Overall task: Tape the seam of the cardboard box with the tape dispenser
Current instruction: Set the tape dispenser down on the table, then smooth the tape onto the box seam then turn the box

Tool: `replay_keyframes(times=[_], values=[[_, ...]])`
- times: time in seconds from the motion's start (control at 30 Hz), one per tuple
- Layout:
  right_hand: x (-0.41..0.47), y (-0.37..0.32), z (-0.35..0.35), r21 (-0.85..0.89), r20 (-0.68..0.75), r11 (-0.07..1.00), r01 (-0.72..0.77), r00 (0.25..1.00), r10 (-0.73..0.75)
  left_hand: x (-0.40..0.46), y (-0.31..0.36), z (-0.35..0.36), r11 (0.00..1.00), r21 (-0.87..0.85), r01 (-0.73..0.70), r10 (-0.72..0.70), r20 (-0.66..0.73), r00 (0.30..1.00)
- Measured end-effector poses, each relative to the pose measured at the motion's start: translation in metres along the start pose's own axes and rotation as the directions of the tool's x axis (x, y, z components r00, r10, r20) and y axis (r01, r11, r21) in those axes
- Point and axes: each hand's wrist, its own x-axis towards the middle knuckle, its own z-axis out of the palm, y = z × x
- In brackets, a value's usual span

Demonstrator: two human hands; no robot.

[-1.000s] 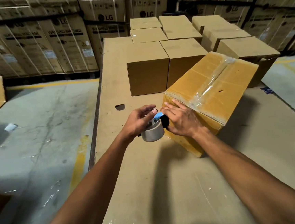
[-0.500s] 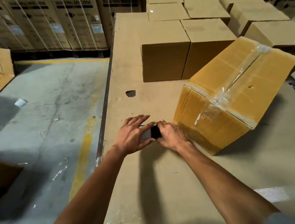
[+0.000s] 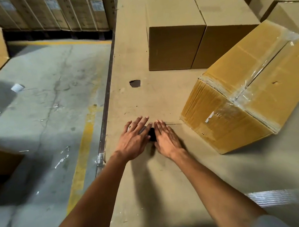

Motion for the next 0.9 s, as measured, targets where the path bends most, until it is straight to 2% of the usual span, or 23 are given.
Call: replay_keyframes(times=[0.17, 0.33, 0.4, 0.5, 0.63, 0.73, 0.83, 0.9], values=[[-0.005, -0.006, -0.003, -0.021, 0.002, 1.0, 0.003, 1.0, -0.003, 0.0, 0.0, -0.004, 1.0, -0.013, 0.007, -0.007, 0.022, 1.0], [-0.018, 0.006, -0.052, 0.005, -0.242, 0.999, -0.048, 0.969, 0.048, 0.023, 0.035, -0.029, 0.987, -0.143, 0.076, -0.092, -0.109, 0.99], [-0.024, 0.018, -0.081, 0.021, -0.38, 0.997, -0.073, 0.922, 0.076, 0.04, 0.056, -0.045, 0.971, -0.23, 0.072, -0.116, -0.184, 0.976], [-0.038, 0.036, -0.128, 0.068, -0.573, 0.995, -0.072, 0.814, 0.099, 0.069, 0.088, -0.075, 0.94, -0.34, 0.016, -0.123, -0.295, 0.948], [-0.066, 0.055, -0.185, 0.081, -0.751, 0.994, -0.078, 0.651, 0.112, 0.103, 0.12, -0.112, 0.928, -0.356, -0.111, -0.039, -0.39, 0.92], [-0.087, 0.076, -0.208, 0.105, -0.756, 0.975, -0.194, 0.622, 0.205, 0.125, 0.138, -0.133, 0.926, -0.313, -0.211, 0.072, -0.401, 0.913], [-0.106, 0.102, -0.212, 0.146, -0.642, 0.912, -0.383, 0.665, 0.381, 0.142, 0.154, -0.143, 0.925, -0.192, -0.328, 0.245, -0.359, 0.901], [-0.119, 0.117, -0.207, 0.16, -0.553, 0.892, -0.423, 0.71, 0.436, 0.153, 0.161, -0.143, 0.914, -0.094, -0.395, 0.35, -0.312, 0.883]])
